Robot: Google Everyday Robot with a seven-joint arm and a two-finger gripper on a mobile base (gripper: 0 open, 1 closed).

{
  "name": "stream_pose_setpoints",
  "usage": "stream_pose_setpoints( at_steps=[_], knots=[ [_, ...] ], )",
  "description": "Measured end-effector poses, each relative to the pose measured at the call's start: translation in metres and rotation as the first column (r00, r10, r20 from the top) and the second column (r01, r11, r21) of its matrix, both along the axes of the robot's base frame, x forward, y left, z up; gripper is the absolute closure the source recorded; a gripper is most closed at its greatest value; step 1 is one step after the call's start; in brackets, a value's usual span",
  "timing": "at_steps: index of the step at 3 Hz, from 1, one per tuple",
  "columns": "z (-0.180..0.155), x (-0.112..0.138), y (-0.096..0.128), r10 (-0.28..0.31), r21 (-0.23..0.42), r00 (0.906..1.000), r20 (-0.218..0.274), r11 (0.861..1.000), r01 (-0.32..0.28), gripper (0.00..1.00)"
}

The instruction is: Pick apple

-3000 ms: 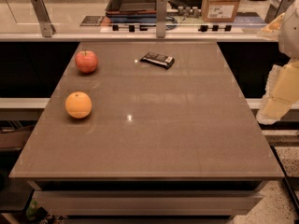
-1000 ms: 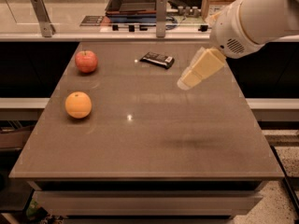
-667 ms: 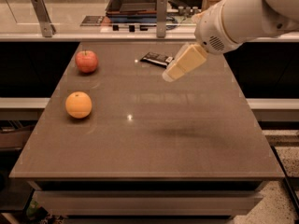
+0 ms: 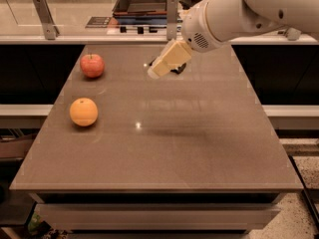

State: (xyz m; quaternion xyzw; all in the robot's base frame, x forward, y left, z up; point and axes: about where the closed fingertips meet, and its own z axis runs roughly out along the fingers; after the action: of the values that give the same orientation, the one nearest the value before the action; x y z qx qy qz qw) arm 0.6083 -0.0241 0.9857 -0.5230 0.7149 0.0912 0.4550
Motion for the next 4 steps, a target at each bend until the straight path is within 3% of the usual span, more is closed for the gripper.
stream_pose_setpoints(
  at_steps=[2,4],
  knots=[
    [-0.032,0.037,0.024,-0.007,0.073,0.9984,-0.056,0.997,0.011,0.00],
    [-0.048,0.058,0.074,-0.055,0.116,0.9968,-0.058,0.991,0.061,0.00]
  ],
)
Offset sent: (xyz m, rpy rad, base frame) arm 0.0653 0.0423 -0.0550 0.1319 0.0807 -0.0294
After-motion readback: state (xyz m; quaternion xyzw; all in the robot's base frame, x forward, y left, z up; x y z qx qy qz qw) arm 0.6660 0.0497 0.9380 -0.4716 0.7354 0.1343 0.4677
